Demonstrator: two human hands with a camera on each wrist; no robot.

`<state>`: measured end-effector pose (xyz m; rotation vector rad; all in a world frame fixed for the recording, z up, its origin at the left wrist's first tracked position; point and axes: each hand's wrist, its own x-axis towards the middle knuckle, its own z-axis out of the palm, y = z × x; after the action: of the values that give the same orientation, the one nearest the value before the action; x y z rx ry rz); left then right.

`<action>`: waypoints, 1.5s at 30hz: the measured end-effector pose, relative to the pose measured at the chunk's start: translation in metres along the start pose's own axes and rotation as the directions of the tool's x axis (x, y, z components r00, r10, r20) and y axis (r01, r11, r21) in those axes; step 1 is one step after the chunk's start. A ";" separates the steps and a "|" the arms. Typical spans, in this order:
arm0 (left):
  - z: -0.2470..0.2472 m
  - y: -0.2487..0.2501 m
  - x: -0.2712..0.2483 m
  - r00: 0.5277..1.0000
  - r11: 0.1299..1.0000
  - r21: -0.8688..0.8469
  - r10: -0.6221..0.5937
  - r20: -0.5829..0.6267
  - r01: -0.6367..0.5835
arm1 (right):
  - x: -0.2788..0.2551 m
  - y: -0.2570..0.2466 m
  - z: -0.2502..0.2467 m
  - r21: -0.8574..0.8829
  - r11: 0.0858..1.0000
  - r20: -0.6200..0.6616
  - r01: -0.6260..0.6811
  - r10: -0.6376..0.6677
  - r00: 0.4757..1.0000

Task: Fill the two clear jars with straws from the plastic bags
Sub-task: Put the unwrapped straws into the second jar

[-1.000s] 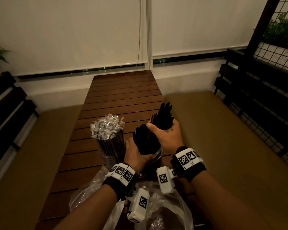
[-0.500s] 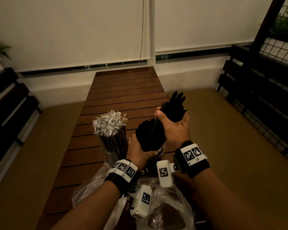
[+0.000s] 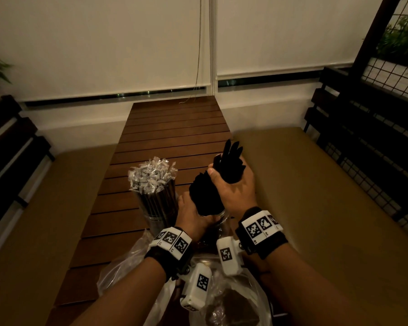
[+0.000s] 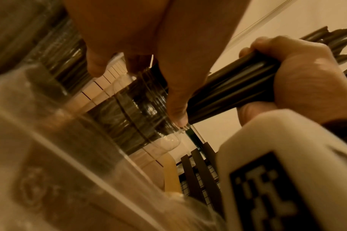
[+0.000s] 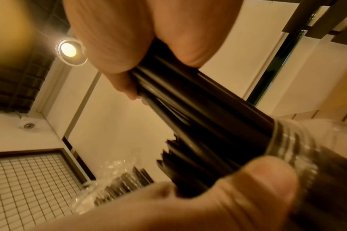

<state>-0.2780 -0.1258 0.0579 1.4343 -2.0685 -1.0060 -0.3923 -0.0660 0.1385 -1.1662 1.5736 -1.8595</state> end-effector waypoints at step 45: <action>0.004 -0.015 0.009 0.996 0.996 -0.013 0.092 0.020 -0.092 | 0.010 0.025 0.009 -0.704 0.657 0.495 0.271 0.180 0.850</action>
<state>-0.2751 -0.1356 0.0432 1.3154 -2.1188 -0.9988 -0.3949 -0.0854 0.1175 -1.8762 2.0097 -0.6861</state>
